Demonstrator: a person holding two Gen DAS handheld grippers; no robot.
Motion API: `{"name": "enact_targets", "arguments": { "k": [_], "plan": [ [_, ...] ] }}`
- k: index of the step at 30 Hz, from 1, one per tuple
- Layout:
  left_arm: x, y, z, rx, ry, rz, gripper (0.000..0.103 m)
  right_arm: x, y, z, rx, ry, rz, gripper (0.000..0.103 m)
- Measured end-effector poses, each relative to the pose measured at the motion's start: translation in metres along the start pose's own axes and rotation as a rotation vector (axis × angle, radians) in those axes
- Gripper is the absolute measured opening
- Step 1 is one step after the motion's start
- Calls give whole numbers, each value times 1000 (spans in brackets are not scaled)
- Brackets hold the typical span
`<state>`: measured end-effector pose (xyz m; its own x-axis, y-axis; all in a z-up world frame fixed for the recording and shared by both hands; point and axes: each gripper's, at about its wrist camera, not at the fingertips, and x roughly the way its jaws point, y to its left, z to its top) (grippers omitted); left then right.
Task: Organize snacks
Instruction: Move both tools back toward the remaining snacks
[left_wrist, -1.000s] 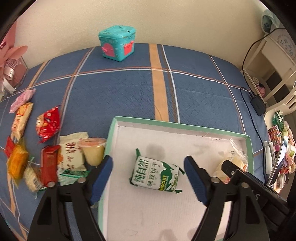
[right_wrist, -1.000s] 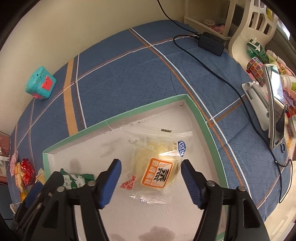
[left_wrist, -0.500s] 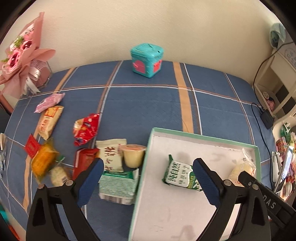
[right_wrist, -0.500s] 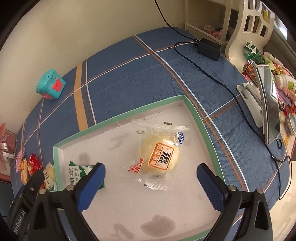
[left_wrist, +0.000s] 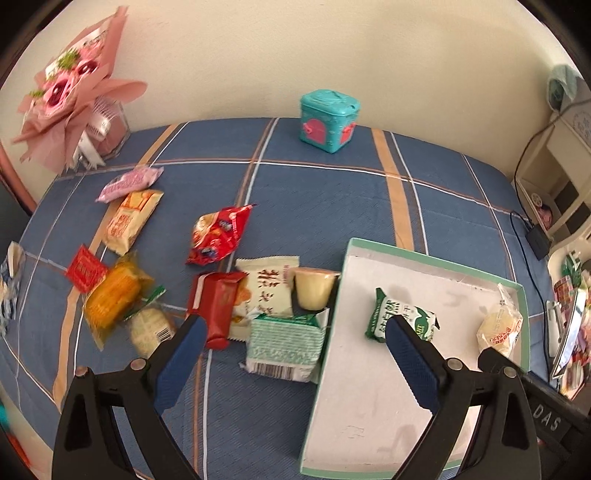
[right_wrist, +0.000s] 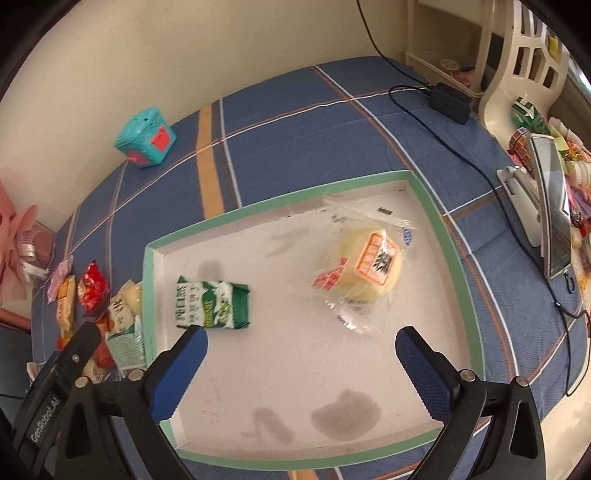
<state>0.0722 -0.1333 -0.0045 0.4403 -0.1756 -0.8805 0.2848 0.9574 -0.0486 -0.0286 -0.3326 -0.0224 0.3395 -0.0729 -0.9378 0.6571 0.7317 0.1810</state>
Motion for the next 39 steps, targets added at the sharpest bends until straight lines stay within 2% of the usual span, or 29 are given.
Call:
{"name": "enact_targets", "arguments": {
  "k": [4, 9, 17, 24, 35, 39],
  "plan": [
    [-7, 14, -6, -25, -9, 12, 97, 0, 10, -9, -24, 8, 52, 103],
    [-13, 37, -12, -65, -10, 29, 103, -4, 24, -21, -65, -8, 76, 103],
    [-22, 84, -18, -150, -21, 63, 103, -11, 51, -37, -152, -52, 107, 103],
    [-27, 127, -19, -237, -32, 108, 103, -7, 80, -46, -197, -18, 180, 103],
    [-33, 160, -14, -266, -35, 155, 103, -3, 127, -58, -272, -2, 264, 103],
    [-36, 171, -14, -287, -40, 139, 103, -1, 142, -60, -286, -4, 277, 103]
  ]
}}
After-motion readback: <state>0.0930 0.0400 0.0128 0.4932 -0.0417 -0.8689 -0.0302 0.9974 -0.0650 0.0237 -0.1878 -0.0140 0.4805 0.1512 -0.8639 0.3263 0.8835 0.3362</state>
